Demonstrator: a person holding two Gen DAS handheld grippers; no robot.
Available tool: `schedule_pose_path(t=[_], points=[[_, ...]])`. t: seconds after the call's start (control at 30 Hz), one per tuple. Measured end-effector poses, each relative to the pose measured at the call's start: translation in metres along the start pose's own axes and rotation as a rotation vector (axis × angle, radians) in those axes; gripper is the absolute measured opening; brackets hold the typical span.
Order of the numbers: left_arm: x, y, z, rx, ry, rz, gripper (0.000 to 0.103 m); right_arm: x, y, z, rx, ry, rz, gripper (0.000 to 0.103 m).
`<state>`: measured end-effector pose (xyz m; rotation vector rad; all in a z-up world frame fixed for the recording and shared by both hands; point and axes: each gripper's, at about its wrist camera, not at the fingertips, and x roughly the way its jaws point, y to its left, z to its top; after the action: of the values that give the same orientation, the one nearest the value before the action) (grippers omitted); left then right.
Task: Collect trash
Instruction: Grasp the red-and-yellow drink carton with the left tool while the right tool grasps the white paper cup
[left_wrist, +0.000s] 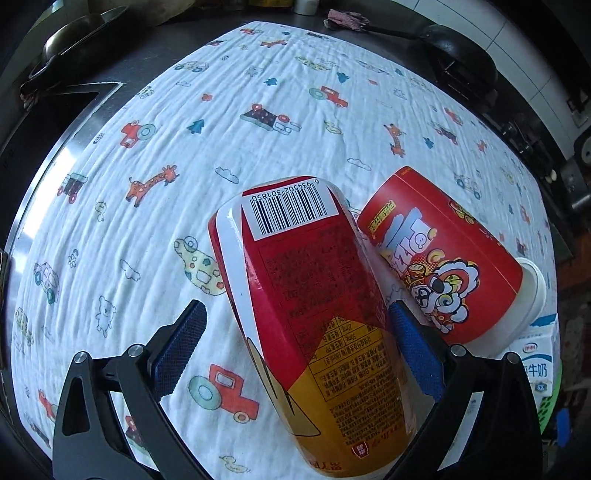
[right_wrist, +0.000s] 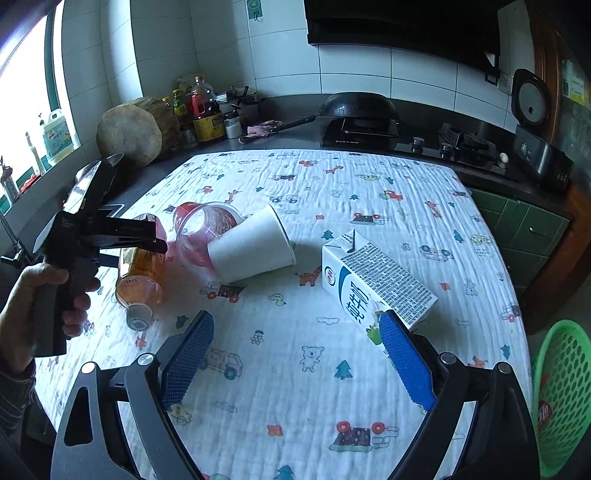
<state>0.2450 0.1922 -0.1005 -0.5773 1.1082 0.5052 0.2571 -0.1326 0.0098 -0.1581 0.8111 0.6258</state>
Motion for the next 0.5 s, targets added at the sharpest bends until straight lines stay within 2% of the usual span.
schedule_pose_path(t=[0.07, 0.13, 0.33, 0.5], points=[[0.001, 0.001, 0.0, 0.003, -0.002, -0.017, 0.096, 0.005, 0.003, 0.003, 0.021, 0.012, 0.014, 0.088], [-0.001, 0.001, 0.0, 0.015, -0.007, -0.047, 0.085, 0.009, 0.007, 0.007, 0.026, 0.015, 0.011, 0.088], [-0.007, 0.001, -0.003, 0.071, -0.005, -0.09, 0.082, 0.019, 0.023, 0.023, 0.069, 0.028, 0.024, 0.087], [-0.019, 0.008, -0.007, 0.129, -0.017, -0.127, 0.082, 0.031, 0.037, 0.04, 0.124, 0.051, 0.03, 0.082]])
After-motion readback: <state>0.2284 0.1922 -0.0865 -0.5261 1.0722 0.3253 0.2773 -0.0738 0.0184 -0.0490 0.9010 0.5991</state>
